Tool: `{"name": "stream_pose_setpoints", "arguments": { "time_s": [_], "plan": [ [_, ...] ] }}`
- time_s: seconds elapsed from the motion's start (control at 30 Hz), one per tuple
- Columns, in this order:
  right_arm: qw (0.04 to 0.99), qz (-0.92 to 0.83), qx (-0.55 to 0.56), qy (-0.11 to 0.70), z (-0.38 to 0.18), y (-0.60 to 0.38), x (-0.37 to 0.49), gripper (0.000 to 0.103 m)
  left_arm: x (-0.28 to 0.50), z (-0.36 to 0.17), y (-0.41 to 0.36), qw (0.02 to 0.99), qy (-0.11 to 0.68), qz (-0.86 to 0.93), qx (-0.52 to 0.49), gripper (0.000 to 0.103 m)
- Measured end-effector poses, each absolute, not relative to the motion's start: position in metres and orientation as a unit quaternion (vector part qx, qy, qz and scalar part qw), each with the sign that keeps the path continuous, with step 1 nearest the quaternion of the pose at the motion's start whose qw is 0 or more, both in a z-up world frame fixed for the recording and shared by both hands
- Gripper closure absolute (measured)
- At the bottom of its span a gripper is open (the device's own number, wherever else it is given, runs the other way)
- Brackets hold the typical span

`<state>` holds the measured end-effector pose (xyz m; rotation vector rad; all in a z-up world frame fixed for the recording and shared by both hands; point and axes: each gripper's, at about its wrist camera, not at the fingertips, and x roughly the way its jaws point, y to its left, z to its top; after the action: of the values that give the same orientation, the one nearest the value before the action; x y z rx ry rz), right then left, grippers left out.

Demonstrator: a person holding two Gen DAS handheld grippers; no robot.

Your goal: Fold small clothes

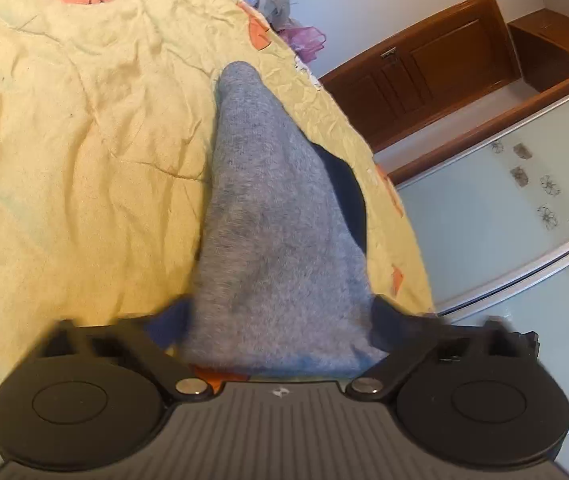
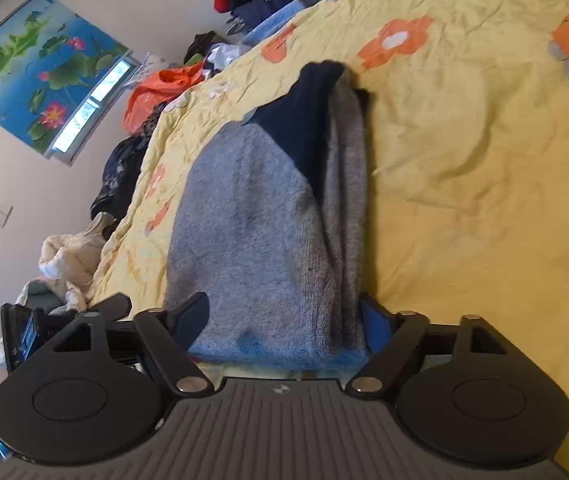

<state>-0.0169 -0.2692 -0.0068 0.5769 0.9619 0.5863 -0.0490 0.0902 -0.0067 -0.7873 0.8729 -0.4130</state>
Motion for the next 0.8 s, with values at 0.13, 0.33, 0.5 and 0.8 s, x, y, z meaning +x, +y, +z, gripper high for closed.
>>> {"name": "stream_pose_setpoints", "arguments": {
  "time_s": [0.13, 0.33, 0.5, 0.8],
  "plan": [
    [0.802, 0.281, 0.246, 0.466, -0.014, -0.259, -0.012, 0.080, -0.044, -0.007, 0.086, 0.815, 0.445, -0.174, -0.329, 0.090],
    [0.803, 0.299, 0.237, 0.457, -0.001, -0.273, -0.041, 0.082, -0.067, 0.015, 0.081, 0.861, 0.431, -0.174, -0.206, 0.089],
    [0.831, 0.262, 0.228, 0.435, -0.005, -0.272, -0.055, 0.061, -0.089, 0.022, 0.071, 0.895, 0.389, -0.146, -0.160, 0.065],
    [0.906, 0.175, 0.046, 0.382, 0.013, -0.227, -0.119, 0.001, -0.140, 0.015, 0.016, 0.950, 0.291, -0.097, -0.054, 0.000]
  ]
}}
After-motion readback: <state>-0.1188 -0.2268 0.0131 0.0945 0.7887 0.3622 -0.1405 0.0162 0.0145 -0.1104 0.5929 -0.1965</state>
